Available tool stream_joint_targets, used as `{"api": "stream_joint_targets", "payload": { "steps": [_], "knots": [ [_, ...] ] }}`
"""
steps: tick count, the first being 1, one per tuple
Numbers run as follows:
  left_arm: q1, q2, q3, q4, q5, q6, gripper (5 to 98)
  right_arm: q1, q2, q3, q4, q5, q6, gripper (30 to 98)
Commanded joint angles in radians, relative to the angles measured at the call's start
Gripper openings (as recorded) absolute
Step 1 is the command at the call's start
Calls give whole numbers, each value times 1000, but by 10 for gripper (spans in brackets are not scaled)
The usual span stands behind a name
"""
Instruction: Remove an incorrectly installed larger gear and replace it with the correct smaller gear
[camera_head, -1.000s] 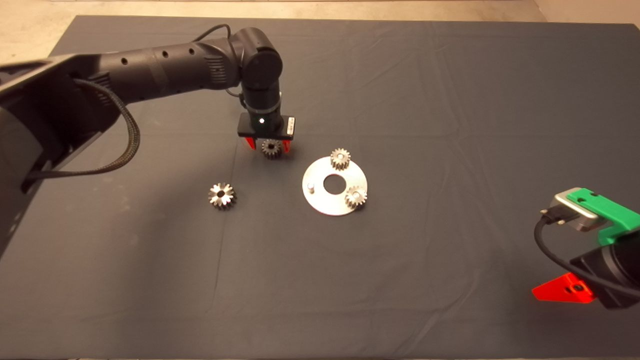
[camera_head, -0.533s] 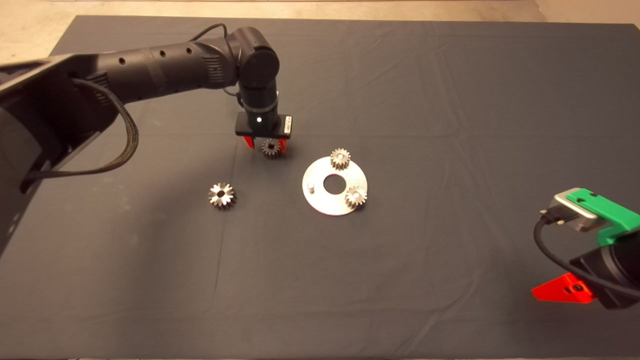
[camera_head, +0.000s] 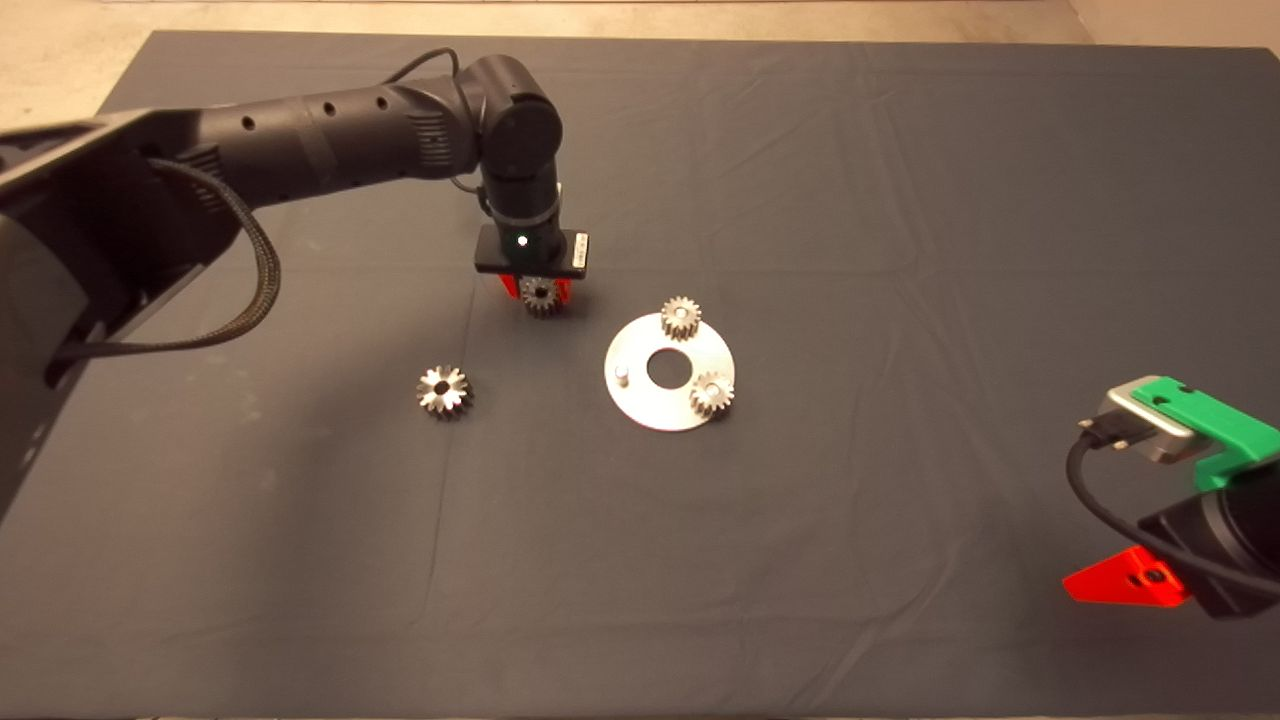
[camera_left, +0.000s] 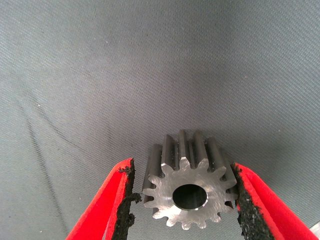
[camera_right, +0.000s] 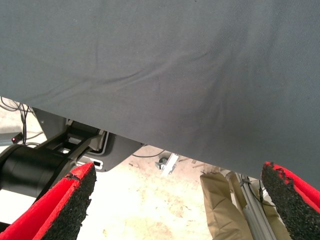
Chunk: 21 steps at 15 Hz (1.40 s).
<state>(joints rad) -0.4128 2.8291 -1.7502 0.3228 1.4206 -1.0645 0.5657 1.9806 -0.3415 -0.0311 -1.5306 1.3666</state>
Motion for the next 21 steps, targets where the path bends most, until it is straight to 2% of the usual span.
{"api": "stream_joint_targets", "payload": {
  "steps": [1,9,15,18,20,21],
  "knots": [
    [-9,0,6,4,18,4,463,20,4,4,37,-127,8,877],
    [-9,2,20,1,21,4,378,20,8,1,37,-127,8,877],
    [-9,5,22,1,38,3,345,20,10,1,37,-127,8,877],
    [-17,20,20,1,87,1,318,19,8,1,37,-127,8,877],
    [-17,24,23,-2,107,1,300,19,8,0,37,-127,8,877],
    [-20,25,40,-5,146,-2,288,20,11,-5,37,-127,8,877]
  ]
}}
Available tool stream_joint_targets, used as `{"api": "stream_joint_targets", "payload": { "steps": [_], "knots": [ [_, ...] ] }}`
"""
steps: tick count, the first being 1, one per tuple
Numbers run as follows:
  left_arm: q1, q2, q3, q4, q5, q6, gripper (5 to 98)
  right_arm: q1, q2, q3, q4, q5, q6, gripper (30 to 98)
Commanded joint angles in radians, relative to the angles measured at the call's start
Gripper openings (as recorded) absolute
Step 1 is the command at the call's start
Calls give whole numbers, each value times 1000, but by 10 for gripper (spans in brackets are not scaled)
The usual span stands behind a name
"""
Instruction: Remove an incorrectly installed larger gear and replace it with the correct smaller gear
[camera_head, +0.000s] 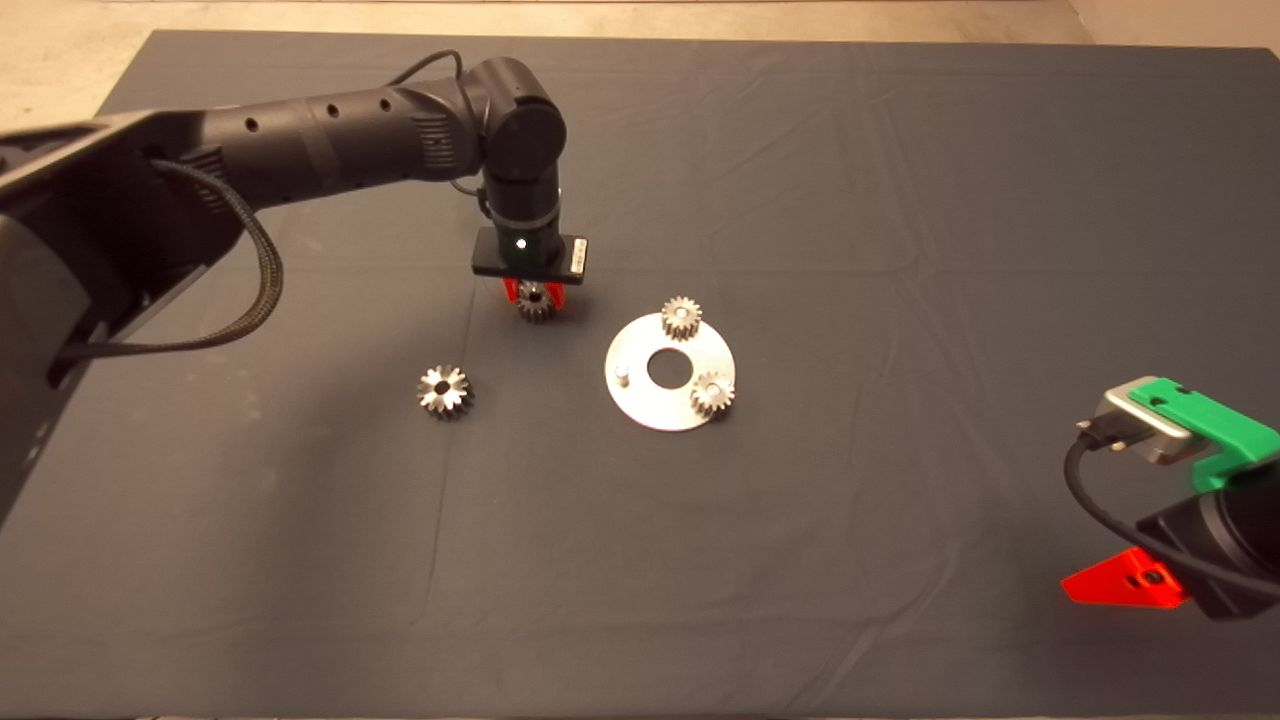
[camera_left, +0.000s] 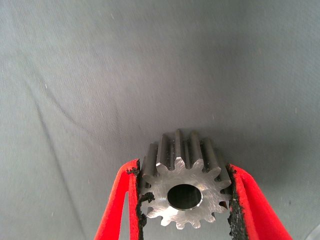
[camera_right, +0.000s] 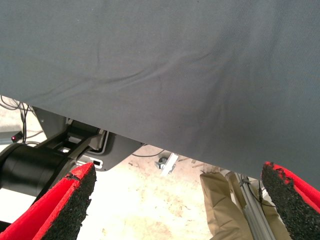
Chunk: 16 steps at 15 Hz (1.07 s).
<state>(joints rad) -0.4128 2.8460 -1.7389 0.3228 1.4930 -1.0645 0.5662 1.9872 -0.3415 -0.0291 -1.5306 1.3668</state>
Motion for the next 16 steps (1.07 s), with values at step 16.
{"api": "stream_joint_targets", "payload": {
  "steps": [16],
  "knots": [
    [-238,-62,361,-218,26,-182,271,23,206,-488,29,-127,-153,877]
  ]
}}
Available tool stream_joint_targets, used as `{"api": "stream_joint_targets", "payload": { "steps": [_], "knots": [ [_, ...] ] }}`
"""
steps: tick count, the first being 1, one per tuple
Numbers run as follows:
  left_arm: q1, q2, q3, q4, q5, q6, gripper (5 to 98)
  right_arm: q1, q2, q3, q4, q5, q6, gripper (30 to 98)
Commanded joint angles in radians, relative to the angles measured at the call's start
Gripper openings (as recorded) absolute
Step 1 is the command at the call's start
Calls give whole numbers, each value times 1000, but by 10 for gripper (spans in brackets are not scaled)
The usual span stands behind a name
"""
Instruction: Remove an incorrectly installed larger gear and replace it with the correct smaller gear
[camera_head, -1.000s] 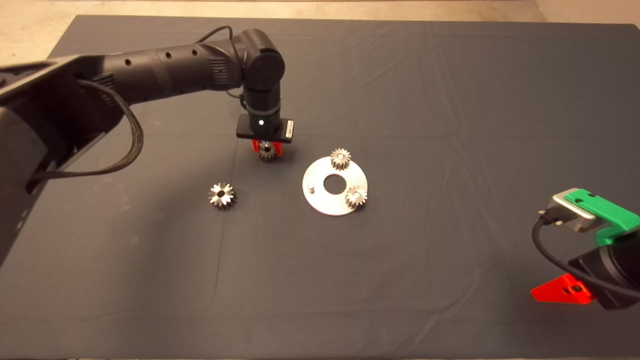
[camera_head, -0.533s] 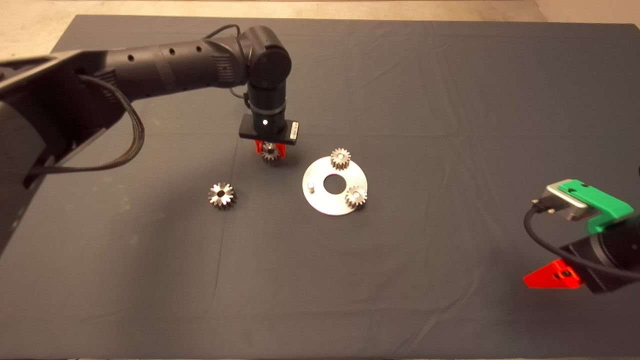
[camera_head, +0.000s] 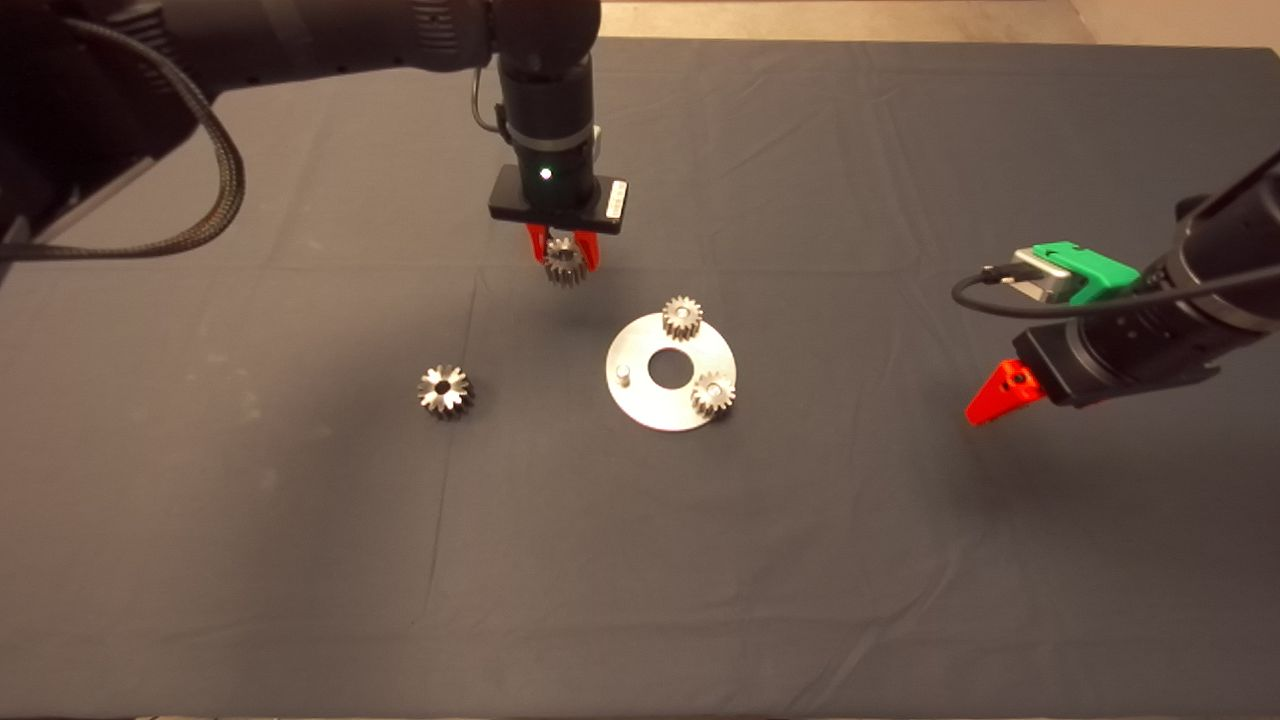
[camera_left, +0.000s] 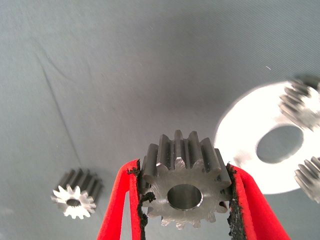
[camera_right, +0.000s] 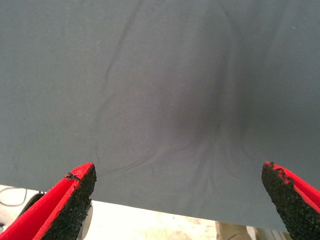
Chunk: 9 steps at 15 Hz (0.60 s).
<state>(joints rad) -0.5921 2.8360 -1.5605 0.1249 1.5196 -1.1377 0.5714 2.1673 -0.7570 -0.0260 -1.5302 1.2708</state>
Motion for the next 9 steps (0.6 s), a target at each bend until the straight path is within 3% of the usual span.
{"api": "stream_joint_targets", "payload": {
  "steps": [1,2,3,6,9],
  "knots": [
    [-58,-76,240,-21,-49,-151,269,18,27,-97,26,-128,-70,877],
    [-58,-93,268,-21,-91,-173,269,18,29,-127,26,-128,-81,877],
    [-58,-95,278,-21,-113,-179,268,18,32,-151,26,-128,-97,877],
    [-58,-85,333,-9,-127,-254,267,16,47,-211,26,-128,-123,877],
    [-57,-91,390,98,-125,-347,265,13,73,-249,23,-128,-151,877]
  ]
}}
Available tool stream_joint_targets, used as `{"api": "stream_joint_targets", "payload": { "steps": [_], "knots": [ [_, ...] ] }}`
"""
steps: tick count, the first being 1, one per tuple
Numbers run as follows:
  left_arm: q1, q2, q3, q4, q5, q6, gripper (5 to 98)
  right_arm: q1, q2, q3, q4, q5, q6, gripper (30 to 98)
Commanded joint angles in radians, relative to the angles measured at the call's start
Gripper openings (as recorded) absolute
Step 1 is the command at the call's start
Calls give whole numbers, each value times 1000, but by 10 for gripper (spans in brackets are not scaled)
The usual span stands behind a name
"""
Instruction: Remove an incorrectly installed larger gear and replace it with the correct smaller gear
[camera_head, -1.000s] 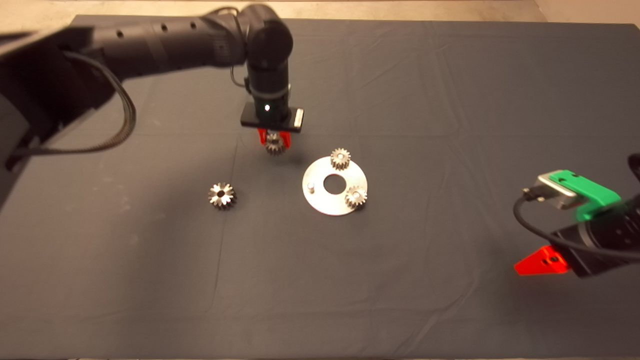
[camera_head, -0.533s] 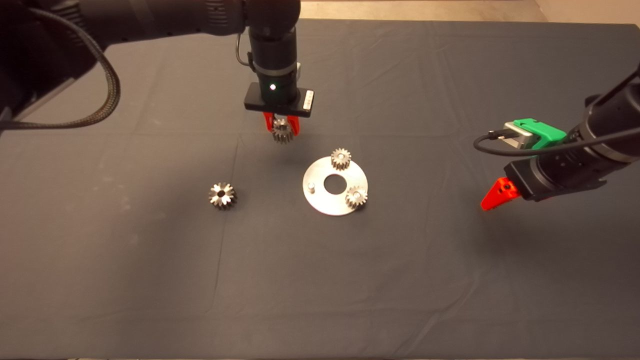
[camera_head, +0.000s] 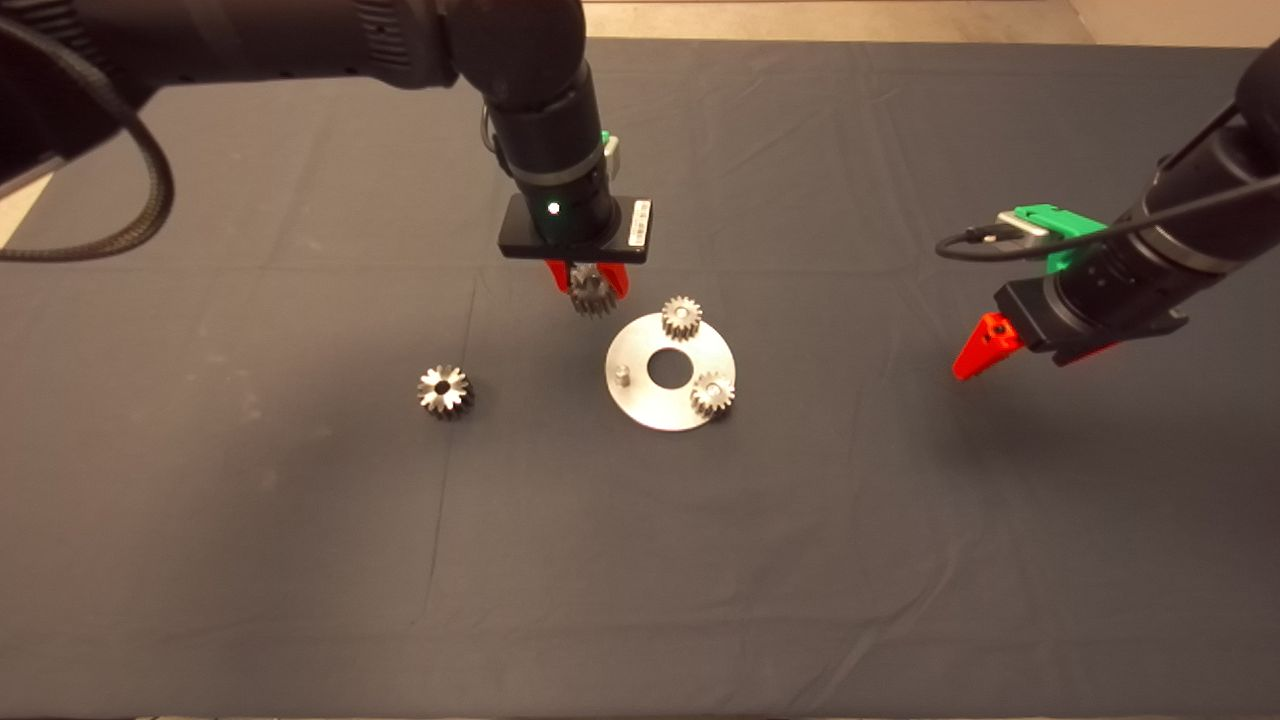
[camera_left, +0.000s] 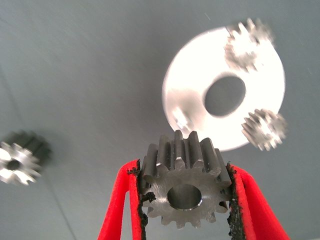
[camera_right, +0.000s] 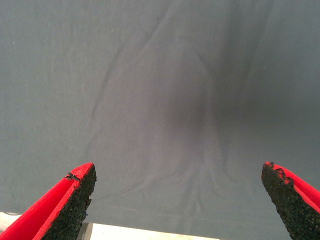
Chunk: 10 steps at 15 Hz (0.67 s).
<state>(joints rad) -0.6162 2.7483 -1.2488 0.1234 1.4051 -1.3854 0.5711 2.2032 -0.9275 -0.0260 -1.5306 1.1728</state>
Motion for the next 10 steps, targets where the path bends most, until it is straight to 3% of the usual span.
{"api": "stream_joint_targets", "payload": {
  "steps": [1,4,6,7,9,10],
  "knots": [
    [-31,0,84,111,-11,-112,265,12,37,-83,22,-127,-64,877],
    [-25,9,84,116,-11,-111,264,12,43,-103,21,-127,-88,877],
    [10,23,56,131,-9,-103,264,10,50,-97,23,-127,-88,877],
    [21,30,22,130,-8,-88,262,10,51,-97,23,-127,-87,877],
    [29,38,-11,117,-3,-6,262,12,56,-97,23,-127,-86,877],
    [35,37,-19,95,0,4,261,12,60,-97,21,-127,-85,877]
  ]
}}
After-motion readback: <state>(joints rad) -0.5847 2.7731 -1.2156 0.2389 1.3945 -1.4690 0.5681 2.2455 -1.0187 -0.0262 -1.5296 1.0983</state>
